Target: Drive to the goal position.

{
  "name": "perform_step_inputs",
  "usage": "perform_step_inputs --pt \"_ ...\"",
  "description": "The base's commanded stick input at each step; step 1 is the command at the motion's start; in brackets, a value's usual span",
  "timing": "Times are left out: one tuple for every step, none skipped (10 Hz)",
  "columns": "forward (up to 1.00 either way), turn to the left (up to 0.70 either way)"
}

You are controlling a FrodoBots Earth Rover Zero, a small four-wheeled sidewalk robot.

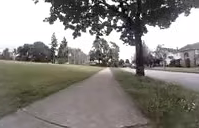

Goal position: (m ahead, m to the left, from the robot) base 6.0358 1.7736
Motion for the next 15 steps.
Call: perform_step_inputs --pt "0.7 0.0" --pt "0.7 0.0" --pt "0.7 0.0" --pt "0.7 0.0" --pt "0.7 0.0" --pt "0.7 0.0" --pt "0.7 0.0" --pt "0.7 0.0" --pt "0.7 0.0" --pt "0.7 0.0" --pt "0.7 0.0" --pt "0.7 0.03" --pt "0.7 0.13" --pt "0.7 0.24" --pt "0.7 0.34"
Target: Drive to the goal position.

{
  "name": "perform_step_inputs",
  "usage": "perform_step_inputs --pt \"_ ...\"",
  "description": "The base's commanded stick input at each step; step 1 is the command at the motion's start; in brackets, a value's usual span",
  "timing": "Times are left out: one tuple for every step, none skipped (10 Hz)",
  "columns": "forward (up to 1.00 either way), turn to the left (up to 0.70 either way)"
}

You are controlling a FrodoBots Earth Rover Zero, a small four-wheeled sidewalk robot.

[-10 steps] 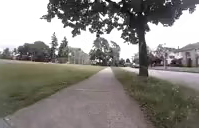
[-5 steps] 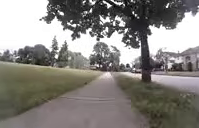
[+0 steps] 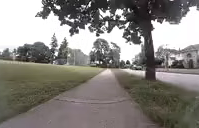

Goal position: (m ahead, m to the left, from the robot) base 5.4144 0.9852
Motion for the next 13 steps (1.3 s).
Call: perform_step_inputs --pt "0.7 0.03" --pt "0.7 0.0" --pt "0.7 0.0" --pt "0.7 0.0" --pt "0.7 0.0" --pt "0.7 0.0" --pt "0.7 0.0" --pt "0.7 0.0" --pt "0.7 0.0" --pt "0.7 0.0" --pt "0.7 0.0" --pt "0.7 0.0" --pt "0.7 0.0"
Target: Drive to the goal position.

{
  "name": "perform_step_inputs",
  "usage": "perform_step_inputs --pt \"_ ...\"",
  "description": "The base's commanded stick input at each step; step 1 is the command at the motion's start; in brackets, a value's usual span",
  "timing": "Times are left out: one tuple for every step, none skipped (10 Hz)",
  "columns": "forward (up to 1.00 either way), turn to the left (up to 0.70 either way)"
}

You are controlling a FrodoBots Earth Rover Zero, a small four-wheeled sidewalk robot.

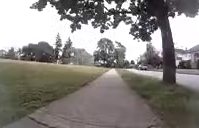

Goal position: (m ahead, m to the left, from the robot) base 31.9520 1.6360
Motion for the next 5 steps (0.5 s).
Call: perform_step_inputs --pt "0.7 0.0" --pt "0.7 0.0" --pt "0.7 0.0" --pt "0.7 0.0" --pt "0.7 0.0"
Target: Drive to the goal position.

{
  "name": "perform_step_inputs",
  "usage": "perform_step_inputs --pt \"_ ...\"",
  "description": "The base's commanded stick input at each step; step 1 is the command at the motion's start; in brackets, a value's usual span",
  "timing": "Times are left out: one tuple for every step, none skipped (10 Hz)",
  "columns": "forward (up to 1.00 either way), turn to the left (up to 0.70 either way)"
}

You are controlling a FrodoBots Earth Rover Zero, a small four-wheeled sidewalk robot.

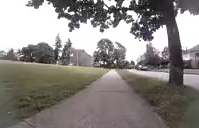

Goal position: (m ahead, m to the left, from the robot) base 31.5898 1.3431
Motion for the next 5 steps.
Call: perform_step_inputs --pt "0.7 0.0" --pt "0.7 0.0" --pt "0.7 0.0" --pt "0.7 0.0" --pt "0.7 0.0"
